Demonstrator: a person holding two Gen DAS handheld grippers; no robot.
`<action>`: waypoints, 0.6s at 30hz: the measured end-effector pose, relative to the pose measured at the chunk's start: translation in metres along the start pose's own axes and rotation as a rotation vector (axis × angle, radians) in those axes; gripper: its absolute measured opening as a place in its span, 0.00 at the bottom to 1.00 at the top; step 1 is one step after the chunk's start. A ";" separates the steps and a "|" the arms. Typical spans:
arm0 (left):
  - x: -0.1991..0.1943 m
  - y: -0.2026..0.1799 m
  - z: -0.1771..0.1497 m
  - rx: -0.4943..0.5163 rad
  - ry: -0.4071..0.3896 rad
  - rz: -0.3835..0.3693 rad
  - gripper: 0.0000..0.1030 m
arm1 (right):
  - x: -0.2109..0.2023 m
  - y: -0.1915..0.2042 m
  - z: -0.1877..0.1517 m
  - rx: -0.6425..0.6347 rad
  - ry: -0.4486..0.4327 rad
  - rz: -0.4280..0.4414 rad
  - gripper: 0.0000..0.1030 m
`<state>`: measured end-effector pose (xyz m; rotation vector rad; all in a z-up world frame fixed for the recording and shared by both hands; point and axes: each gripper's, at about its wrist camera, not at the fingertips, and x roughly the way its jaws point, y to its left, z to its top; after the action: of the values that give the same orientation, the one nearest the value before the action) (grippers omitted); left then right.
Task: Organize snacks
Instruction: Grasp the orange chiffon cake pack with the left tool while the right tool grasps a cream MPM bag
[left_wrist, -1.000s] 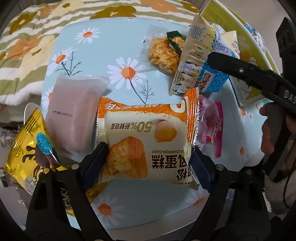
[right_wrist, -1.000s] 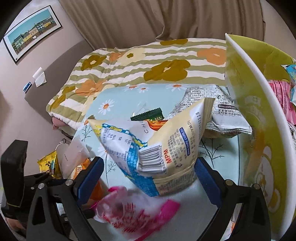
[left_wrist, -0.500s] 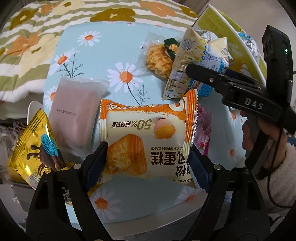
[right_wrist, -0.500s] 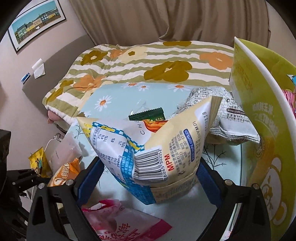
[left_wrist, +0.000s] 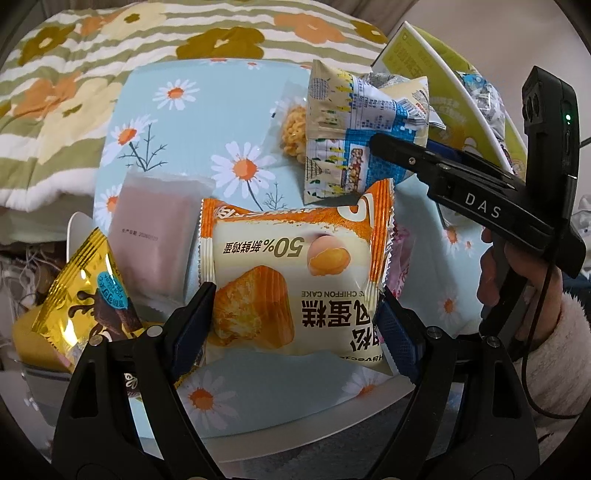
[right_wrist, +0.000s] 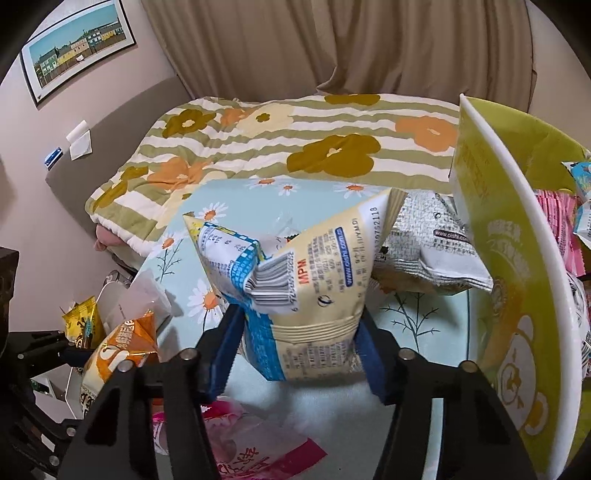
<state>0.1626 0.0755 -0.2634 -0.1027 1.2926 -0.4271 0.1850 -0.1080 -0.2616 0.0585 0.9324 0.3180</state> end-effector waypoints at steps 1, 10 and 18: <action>-0.001 -0.001 0.000 0.002 -0.003 0.001 0.79 | -0.002 0.000 0.000 0.004 -0.004 -0.003 0.49; -0.006 0.002 -0.004 -0.022 -0.014 0.004 0.79 | -0.022 -0.003 -0.002 0.030 -0.040 -0.007 0.39; -0.018 0.001 0.003 -0.038 -0.063 0.002 0.80 | -0.037 -0.007 -0.003 0.039 -0.069 -0.015 0.38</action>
<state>0.1617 0.0822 -0.2465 -0.1457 1.2394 -0.3947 0.1634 -0.1263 -0.2358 0.0980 0.8700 0.2821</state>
